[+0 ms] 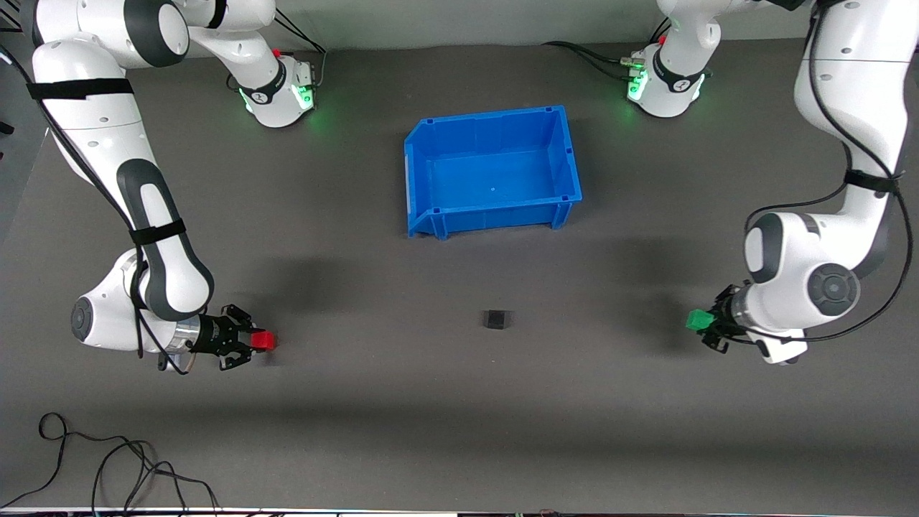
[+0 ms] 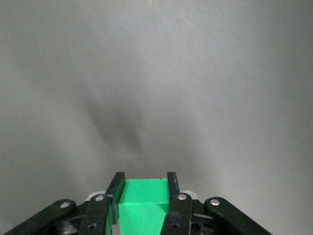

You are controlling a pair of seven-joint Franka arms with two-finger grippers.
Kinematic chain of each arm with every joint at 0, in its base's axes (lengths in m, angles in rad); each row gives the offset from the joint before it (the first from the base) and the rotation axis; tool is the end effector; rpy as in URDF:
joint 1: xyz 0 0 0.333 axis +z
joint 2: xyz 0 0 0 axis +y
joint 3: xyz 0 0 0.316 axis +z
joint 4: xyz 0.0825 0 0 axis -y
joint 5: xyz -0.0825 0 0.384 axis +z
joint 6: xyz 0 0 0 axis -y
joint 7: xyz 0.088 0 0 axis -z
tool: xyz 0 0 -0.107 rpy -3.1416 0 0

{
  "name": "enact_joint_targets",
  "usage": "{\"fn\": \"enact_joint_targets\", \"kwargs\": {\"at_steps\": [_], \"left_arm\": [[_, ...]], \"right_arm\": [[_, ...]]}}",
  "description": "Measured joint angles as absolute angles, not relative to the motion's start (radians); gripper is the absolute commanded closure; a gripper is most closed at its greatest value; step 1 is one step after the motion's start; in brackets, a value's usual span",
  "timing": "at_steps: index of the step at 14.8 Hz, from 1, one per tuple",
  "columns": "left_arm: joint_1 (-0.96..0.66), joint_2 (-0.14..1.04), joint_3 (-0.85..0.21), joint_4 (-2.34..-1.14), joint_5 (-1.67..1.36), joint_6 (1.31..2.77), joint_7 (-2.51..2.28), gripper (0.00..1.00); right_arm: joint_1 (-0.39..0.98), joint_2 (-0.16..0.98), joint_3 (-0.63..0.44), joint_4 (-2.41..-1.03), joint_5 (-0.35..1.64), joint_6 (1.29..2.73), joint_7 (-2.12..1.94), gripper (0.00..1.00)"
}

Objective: Attach green and red cubes to black cube
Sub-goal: 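Grasp the red cube with the right gripper while the left gripper grasps the green cube, then carry the red and green cubes toward the black cube with both grippers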

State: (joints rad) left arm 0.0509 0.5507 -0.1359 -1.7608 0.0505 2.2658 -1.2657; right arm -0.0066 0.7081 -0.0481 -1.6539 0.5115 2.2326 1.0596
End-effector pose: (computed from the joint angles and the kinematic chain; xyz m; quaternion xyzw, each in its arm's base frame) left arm 0.6564 -0.0472 0.2528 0.8345 0.5503 -0.0260 0.0005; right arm 0.6729 -0.0187 0.1895 -0.7363 0.6512 0.1368 0.1230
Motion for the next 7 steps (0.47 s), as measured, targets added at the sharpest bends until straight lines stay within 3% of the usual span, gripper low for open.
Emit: {"fn": "enact_joint_targets", "kwargs": {"at_steps": [7], "left_arm": [[-0.064,0.596,-0.138,-1.682,0.033,2.265,-1.509,1.00]], "right_arm": [[0.115,0.652,-0.042,-1.552,0.521,2.148,1.202,0.73]]}}
